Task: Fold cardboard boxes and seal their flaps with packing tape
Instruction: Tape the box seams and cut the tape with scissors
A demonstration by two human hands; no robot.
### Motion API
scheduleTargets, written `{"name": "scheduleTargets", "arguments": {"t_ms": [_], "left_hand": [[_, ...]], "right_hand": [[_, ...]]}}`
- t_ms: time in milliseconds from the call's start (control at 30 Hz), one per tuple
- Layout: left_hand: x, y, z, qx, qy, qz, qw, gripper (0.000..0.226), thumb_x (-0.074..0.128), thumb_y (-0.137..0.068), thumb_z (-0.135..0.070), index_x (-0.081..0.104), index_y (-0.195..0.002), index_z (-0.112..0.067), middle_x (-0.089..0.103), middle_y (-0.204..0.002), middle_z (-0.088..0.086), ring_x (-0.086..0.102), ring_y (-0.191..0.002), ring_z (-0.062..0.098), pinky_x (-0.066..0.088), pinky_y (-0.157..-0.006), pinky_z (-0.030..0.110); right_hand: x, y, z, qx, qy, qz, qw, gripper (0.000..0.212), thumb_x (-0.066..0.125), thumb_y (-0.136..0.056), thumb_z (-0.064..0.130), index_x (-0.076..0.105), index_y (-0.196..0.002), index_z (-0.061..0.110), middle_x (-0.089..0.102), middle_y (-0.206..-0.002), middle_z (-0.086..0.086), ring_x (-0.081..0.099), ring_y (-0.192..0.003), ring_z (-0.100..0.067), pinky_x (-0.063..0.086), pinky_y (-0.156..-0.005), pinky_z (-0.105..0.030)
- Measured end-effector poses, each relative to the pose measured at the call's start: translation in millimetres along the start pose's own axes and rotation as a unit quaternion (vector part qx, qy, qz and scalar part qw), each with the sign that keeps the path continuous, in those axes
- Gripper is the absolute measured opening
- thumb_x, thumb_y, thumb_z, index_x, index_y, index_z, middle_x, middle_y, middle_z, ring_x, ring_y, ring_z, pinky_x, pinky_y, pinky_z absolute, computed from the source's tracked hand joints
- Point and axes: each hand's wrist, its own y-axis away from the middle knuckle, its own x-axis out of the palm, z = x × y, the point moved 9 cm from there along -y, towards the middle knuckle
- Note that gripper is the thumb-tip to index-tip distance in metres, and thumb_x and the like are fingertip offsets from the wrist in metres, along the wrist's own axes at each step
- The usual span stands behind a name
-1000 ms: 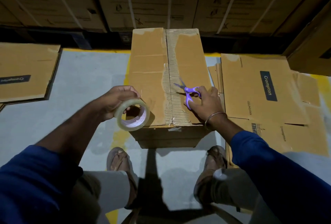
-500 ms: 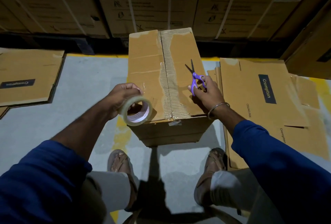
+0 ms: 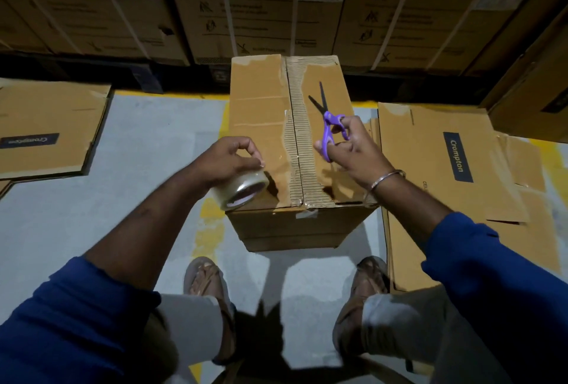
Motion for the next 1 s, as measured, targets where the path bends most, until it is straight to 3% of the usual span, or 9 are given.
{"name": "scheduleTargets", "arguments": {"t_ms": [67, 167, 400, 533, 633, 700, 767, 867, 1000], "left_hand": [[10, 7, -13, 0.034, -0.041, 0.015, 0.998, 0.01, 0.077, -0.091, -0.017, 0.07, -0.092, -0.01, 0.074, -0.088, 0.0, 0.066, -0.064, 0.012, 0.049, -0.058, 0.026], [31, 19, -33, 0.085, -0.102, 0.037, 0.991, 0.013, 0.077, -0.084, -0.031, 0.069, -0.087, -0.021, 0.073, -0.085, -0.007, 0.062, -0.059, 0.01, 0.047, -0.061, 0.03], [50, 26, -49, 0.101, -0.167, 0.022, 0.981, 0.023, 0.065, -0.074, -0.047, 0.067, -0.085, -0.028, 0.072, -0.092, -0.006, 0.069, -0.08, 0.022, 0.057, -0.078, 0.051], [55, 16, -42, 0.093, -0.153, 0.045, 0.983, 0.017, 0.074, -0.086, -0.044, 0.068, -0.096, -0.031, 0.071, -0.098, -0.01, 0.066, -0.086, 0.018, 0.057, -0.082, 0.047], [54, 16, -36, 0.035, -0.075, 0.081, 0.993, 0.046, 0.082, -0.084, -0.049, 0.063, -0.123, -0.03, 0.068, -0.094, -0.003, 0.065, -0.079, 0.016, 0.053, -0.072, 0.035], [51, 19, -35, 0.004, -0.005, 0.116, 0.993, 0.06, 0.086, -0.08, -0.048, 0.063, -0.131, -0.024, 0.074, -0.108, 0.005, 0.072, -0.092, 0.02, 0.055, -0.08, 0.035], [50, 25, -41, 0.01, 0.033, 0.148, 0.988, 0.052, 0.086, -0.08, -0.042, 0.07, -0.121, -0.015, 0.077, -0.109, 0.012, 0.073, -0.094, 0.023, 0.055, -0.082, 0.035], [43, 33, -36, 0.01, -0.002, 0.169, 0.985, 0.038, 0.086, -0.082, -0.034, 0.074, -0.106, -0.008, 0.077, -0.098, 0.011, 0.071, -0.085, 0.018, 0.054, -0.075, 0.03], [17, 41, -3, -0.008, -0.102, 0.157, 0.982, 0.049, 0.092, -0.066, -0.042, 0.073, -0.102, -0.015, 0.077, -0.093, 0.004, 0.071, -0.082, 0.017, 0.055, -0.07, 0.027]], "right_hand": [[18, 18, 20, -0.009, -0.074, 0.043, 0.996, 0.052, 0.075, -0.093, 0.019, 0.042, -0.134, 0.019, 0.072, -0.073, 0.0, 0.069, -0.069, -0.022, 0.055, -0.069, -0.047], [38, 32, 17, -0.01, -0.048, 0.034, 0.998, 0.052, 0.08, -0.087, 0.015, 0.046, -0.126, 0.019, 0.056, -0.052, 0.01, 0.053, -0.056, -0.012, 0.049, -0.062, -0.042], [45, 34, -6, 0.037, -0.097, -0.046, 0.994, 0.05, 0.068, -0.088, 0.0, 0.048, -0.119, 0.033, 0.074, -0.075, -0.014, 0.074, -0.073, -0.034, 0.06, -0.077, -0.06], [39, 27, -18, 0.094, -0.13, -0.06, 0.985, 0.052, 0.066, -0.087, -0.003, 0.049, -0.127, 0.025, 0.072, -0.084, -0.025, 0.072, -0.086, -0.045, 0.058, -0.084, -0.064], [30, 22, -27, 0.127, -0.165, -0.076, 0.975, 0.05, 0.069, -0.083, -0.006, 0.052, -0.123, 0.02, 0.07, -0.082, -0.025, 0.072, -0.085, -0.045, 0.057, -0.084, -0.067], [21, 21, -30, 0.148, -0.22, -0.087, 0.96, 0.051, 0.066, -0.087, -0.014, 0.051, -0.128, 0.012, 0.07, -0.088, -0.023, 0.074, -0.072, -0.032, 0.062, -0.08, -0.058], [14, 23, -30, 0.161, -0.263, -0.095, 0.946, 0.056, 0.062, -0.089, -0.018, 0.046, -0.136, 0.009, 0.069, -0.099, -0.028, 0.075, -0.068, -0.028, 0.065, -0.074, -0.046], [-2, 29, -38, 0.18, -0.271, -0.116, 0.938, 0.056, 0.058, -0.089, -0.019, 0.047, -0.137, 0.009, 0.074, -0.09, -0.028, 0.077, -0.076, -0.033, 0.065, -0.078, -0.046], [-40, 46, -58, 0.206, -0.253, -0.185, 0.927, 0.051, 0.055, -0.089, -0.02, 0.051, -0.133, 0.006, 0.072, -0.098, -0.03, 0.076, -0.075, -0.032, 0.063, -0.066, -0.037]]}}
